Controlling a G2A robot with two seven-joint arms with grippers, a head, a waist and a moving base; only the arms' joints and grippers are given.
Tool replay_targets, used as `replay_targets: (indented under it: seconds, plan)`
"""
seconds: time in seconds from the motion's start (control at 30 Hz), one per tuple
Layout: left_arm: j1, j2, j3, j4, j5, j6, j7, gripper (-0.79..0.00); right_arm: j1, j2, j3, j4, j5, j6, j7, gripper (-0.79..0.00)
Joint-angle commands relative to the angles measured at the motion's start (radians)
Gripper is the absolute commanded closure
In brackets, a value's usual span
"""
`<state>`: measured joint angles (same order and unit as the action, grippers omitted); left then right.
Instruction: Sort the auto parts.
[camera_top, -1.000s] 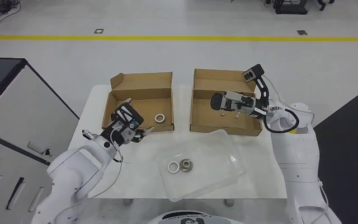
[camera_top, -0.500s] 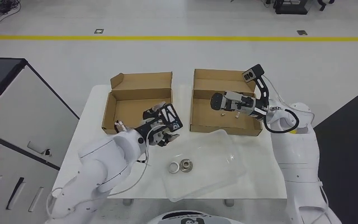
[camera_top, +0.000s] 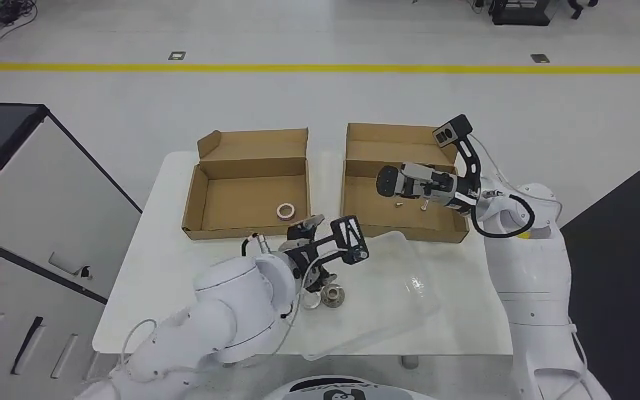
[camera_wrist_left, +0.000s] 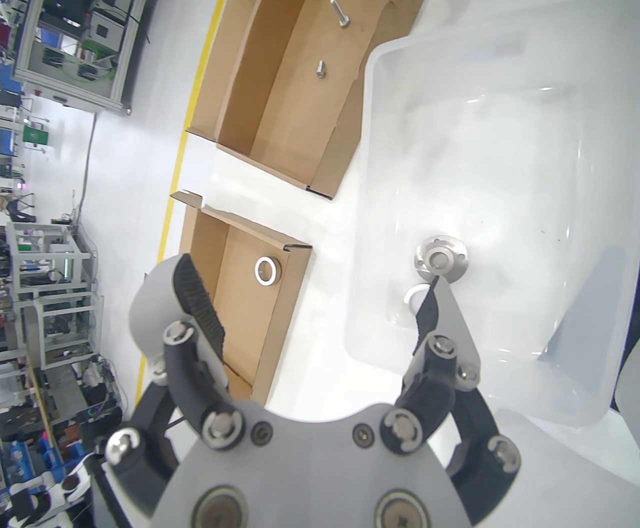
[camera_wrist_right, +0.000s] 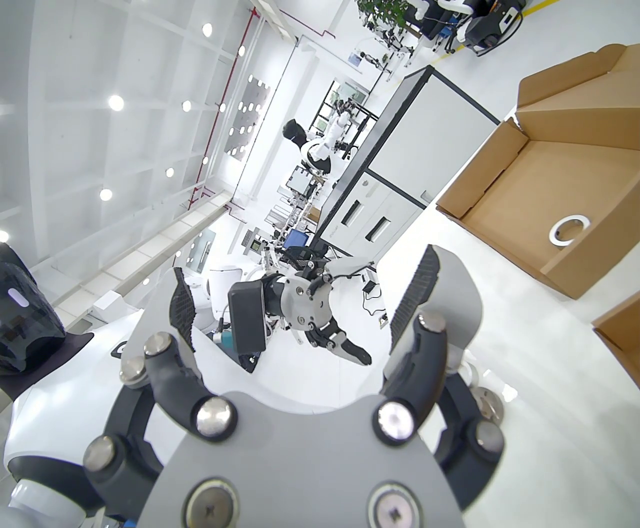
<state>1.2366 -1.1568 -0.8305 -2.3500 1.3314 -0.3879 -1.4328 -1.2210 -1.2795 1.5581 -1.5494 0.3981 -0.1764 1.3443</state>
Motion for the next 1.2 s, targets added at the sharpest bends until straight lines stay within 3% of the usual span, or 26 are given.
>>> replay_targets:
  seconds: [0.0, 0.3, 0.83, 1.17]
  plan:
    - [-0.018, 0.003, 0.035, 0.000, -0.015, 0.021, -0.021, -0.785, 0.000, 0.000, 0.000, 0.000, 0.000, 0.000, 0.000, -0.785]
    - [-0.088, 0.018, 0.138, 0.014, -0.096, 0.100, -0.099, -0.785, 0.000, 0.000, 0.000, 0.000, 0.000, 0.000, 0.000, -0.785]
    - [-0.135, -0.008, 0.179, 0.108, -0.231, 0.205, -0.101, -0.785, 0.000, 0.000, 0.000, 0.000, 0.000, 0.000, 0.000, -0.785]
    - [-0.142, -0.009, 0.182, 0.089, -0.230, 0.164, -0.070, -0.785, 0.000, 0.000, 0.000, 0.000, 0.000, 0.000, 0.000, -0.785]
